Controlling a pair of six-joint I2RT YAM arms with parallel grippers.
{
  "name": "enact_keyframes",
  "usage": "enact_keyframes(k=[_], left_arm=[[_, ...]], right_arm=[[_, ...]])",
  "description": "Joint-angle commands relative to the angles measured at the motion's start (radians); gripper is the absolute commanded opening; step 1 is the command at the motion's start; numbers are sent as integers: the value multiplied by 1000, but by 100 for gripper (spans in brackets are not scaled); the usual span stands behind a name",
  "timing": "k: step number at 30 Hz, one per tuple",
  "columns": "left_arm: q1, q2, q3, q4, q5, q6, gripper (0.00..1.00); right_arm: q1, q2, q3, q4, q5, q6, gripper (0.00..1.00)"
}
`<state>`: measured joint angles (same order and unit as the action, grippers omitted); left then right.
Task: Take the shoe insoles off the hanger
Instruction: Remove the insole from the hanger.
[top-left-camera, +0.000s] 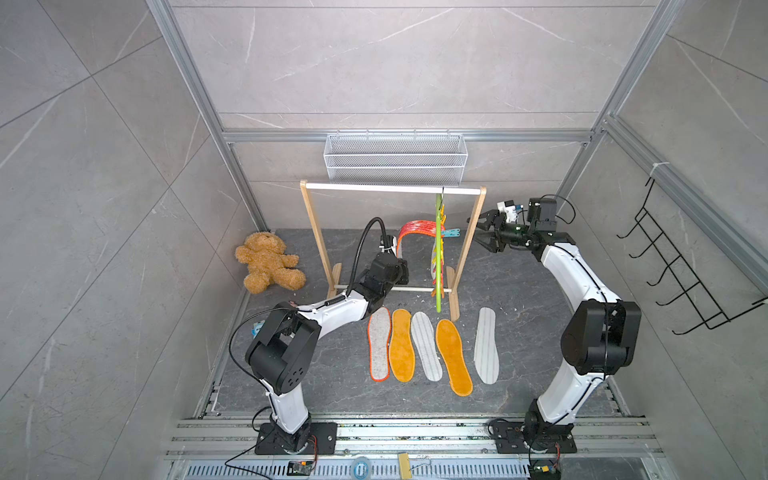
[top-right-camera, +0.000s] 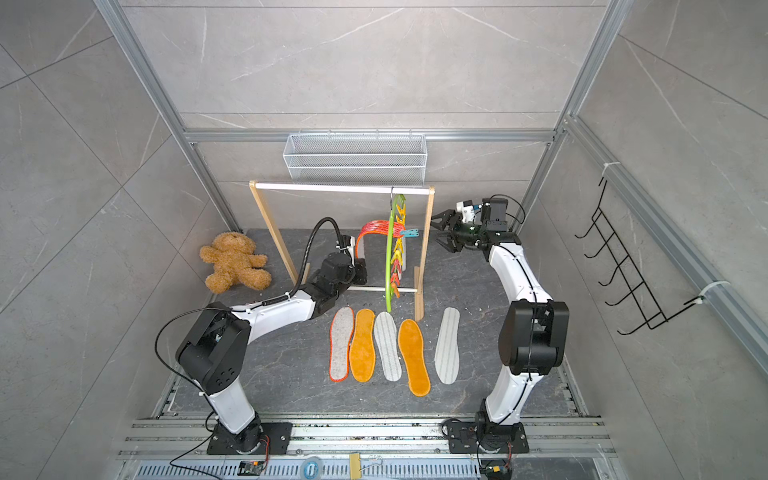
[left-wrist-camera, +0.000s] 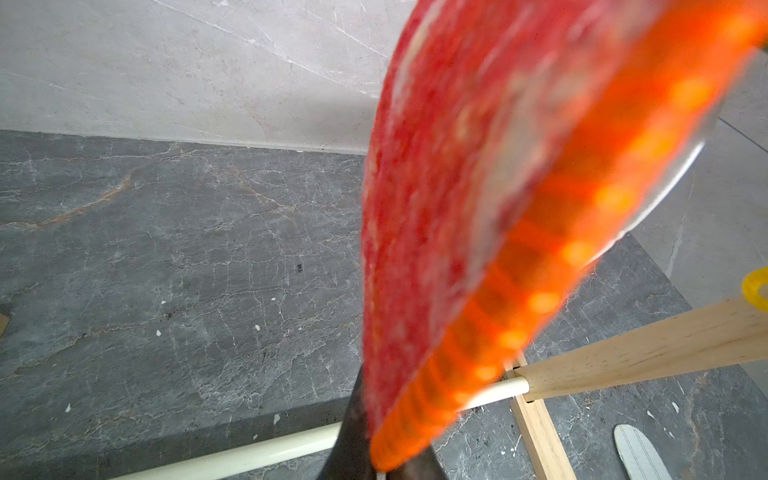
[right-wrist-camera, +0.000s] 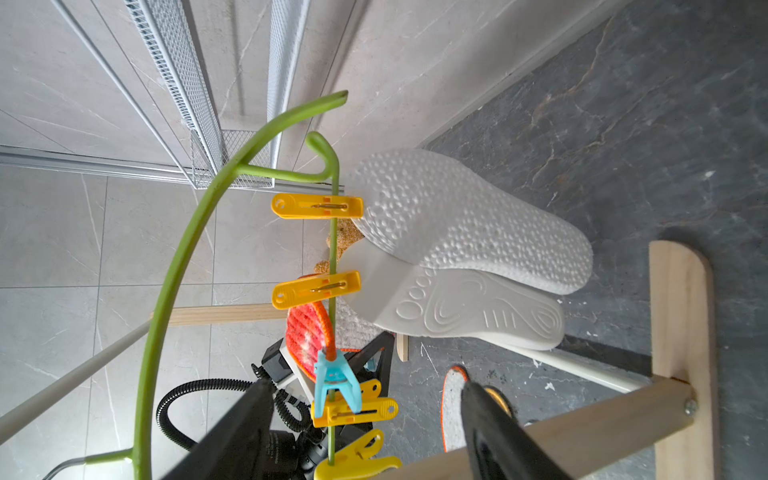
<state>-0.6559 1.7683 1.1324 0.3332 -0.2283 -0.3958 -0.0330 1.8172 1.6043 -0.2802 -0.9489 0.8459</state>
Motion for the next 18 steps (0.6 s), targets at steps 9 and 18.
enact_keyframes(k=[9, 18], left_arm=[[-22, -54, 1, 17, 24, -61, 0], [-36, -55, -2, 15, 21, -67, 0]], right_arm=[[38, -12, -38, 127, -83, 66, 69], [56, -3, -36, 136, -93, 70, 58]])
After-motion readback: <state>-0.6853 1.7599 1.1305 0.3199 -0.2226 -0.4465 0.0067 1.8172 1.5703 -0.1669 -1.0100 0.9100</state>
